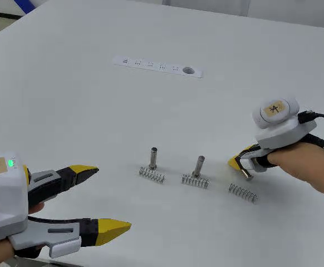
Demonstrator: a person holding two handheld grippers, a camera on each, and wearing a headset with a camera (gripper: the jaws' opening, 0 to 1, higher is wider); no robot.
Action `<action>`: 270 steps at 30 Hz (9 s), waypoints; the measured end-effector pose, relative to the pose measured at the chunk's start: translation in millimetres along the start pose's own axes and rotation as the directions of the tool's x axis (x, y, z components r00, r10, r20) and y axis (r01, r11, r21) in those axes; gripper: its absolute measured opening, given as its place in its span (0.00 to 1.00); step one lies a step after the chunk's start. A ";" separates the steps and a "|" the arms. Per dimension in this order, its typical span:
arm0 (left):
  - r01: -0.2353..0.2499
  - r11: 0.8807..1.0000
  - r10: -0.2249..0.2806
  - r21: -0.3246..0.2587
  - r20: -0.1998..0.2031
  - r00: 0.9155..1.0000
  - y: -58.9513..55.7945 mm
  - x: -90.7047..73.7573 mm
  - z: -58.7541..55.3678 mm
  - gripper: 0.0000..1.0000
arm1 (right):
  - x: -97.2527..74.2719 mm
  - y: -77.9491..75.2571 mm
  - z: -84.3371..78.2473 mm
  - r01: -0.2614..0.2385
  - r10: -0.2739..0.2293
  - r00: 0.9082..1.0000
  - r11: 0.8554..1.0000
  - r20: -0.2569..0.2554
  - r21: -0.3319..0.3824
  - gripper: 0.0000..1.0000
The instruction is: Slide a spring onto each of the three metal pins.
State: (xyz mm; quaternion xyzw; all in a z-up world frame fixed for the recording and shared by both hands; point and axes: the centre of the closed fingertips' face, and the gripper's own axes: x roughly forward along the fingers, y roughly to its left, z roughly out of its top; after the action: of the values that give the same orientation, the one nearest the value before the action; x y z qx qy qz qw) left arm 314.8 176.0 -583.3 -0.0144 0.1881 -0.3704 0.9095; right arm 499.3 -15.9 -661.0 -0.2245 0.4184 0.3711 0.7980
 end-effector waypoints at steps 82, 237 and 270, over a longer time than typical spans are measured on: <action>0.050 0.997 -0.049 0.051 -0.015 0.999 -13.1 7.1 12.4 0.74 | -62.9 21.9 -15.1 0.046 -0.055 0.987 0.997 0.152 0.062 0.11; 0.091 0.994 -0.090 0.053 -0.018 0.996 -26.2 12.3 15.4 0.69 | -72.9 26.2 -12.8 -0.049 0.051 0.998 0.995 0.024 -0.082 0.11; 0.089 0.995 -0.088 0.055 -0.014 0.996 -25.9 12.5 16.1 0.69 | -80.1 37.6 3.3 -0.024 0.039 0.996 0.983 0.079 -0.182 0.19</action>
State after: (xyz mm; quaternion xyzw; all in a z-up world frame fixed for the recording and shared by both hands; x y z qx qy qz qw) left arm 311.4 146.9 -568.2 0.0049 0.1822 -0.4154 0.8912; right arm 441.6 -22.6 -594.1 -0.2740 0.3532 0.4290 0.7850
